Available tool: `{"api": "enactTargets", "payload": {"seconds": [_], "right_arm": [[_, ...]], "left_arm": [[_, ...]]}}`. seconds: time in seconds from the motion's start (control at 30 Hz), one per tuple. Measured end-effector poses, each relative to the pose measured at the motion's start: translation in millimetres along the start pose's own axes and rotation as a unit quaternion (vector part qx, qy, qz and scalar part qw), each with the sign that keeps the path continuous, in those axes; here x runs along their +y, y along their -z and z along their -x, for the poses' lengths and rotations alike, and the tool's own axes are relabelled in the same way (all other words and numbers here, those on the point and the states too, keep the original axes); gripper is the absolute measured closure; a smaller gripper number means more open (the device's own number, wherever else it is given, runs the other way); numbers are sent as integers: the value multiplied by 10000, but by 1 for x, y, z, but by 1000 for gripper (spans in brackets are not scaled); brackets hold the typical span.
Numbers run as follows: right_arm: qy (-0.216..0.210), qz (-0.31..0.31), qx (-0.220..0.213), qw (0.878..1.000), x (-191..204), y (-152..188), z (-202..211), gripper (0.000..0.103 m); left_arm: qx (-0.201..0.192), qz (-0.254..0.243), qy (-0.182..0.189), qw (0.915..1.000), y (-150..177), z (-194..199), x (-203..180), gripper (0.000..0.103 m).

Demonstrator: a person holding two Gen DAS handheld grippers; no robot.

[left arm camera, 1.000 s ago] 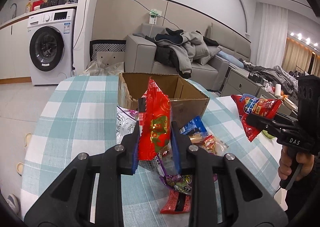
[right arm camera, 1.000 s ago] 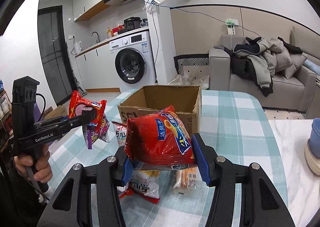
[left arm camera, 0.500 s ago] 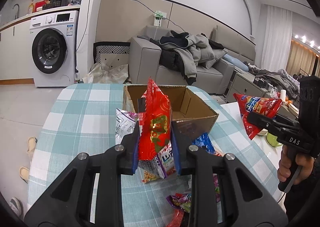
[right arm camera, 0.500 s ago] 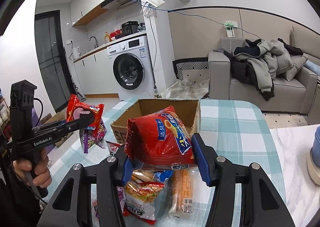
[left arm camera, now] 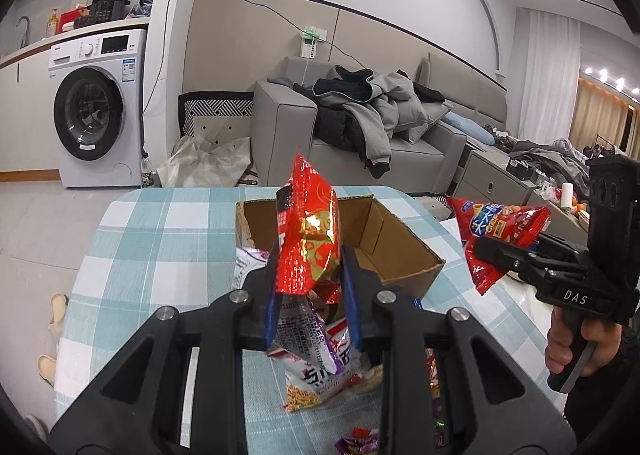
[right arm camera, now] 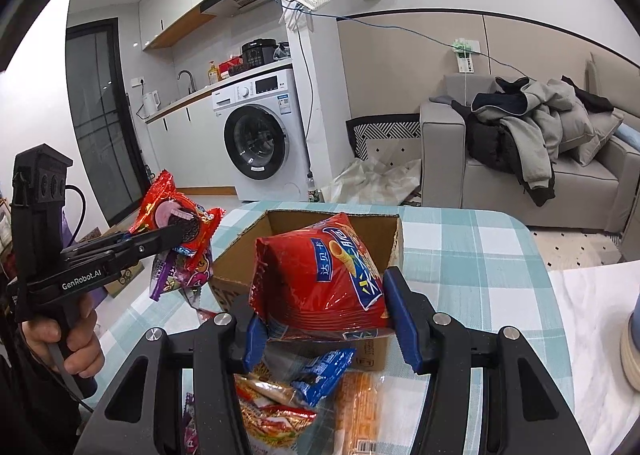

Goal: Organize snacks
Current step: 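Lift the red chip bag with the left tool and carry it over the box, then lower the red chip bag into the box and open the left tool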

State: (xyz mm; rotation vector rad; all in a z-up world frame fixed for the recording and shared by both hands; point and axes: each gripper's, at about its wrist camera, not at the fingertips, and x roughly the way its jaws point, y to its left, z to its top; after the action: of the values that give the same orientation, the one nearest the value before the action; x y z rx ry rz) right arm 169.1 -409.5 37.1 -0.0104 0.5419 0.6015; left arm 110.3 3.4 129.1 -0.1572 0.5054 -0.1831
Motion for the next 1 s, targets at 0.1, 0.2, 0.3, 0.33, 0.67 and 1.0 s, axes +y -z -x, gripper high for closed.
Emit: {"api": "enactTargets", "payload": {"seconds": [0.1,0.2,0.3,0.33,0.67,1.0], "right_arm": [[0,0,11,10000,-4,-5,-11,49],[-26,-15,43,10000,-6,-6,-21,49],[-41,-17,82,10000,-8,-7,-32,49],[-44,-25,95,9999,-9,-8,-35,49],[-37,-100,220,9997,-18,-11,-58,49],[-52,-118,230,9997,-18,-11,-61,49]], "left_arm": [[-7,-17,26,10000,-6,-11,1,80],[-5,-8,28,10000,-12,-22,2,81],[-4,9,56,10000,-18,-30,3,81],[-7,9,61,10000,-19,-33,4,81],[80,282,336,9990,-28,-53,25,81],[87,324,373,9987,-27,-60,35,81]]}}
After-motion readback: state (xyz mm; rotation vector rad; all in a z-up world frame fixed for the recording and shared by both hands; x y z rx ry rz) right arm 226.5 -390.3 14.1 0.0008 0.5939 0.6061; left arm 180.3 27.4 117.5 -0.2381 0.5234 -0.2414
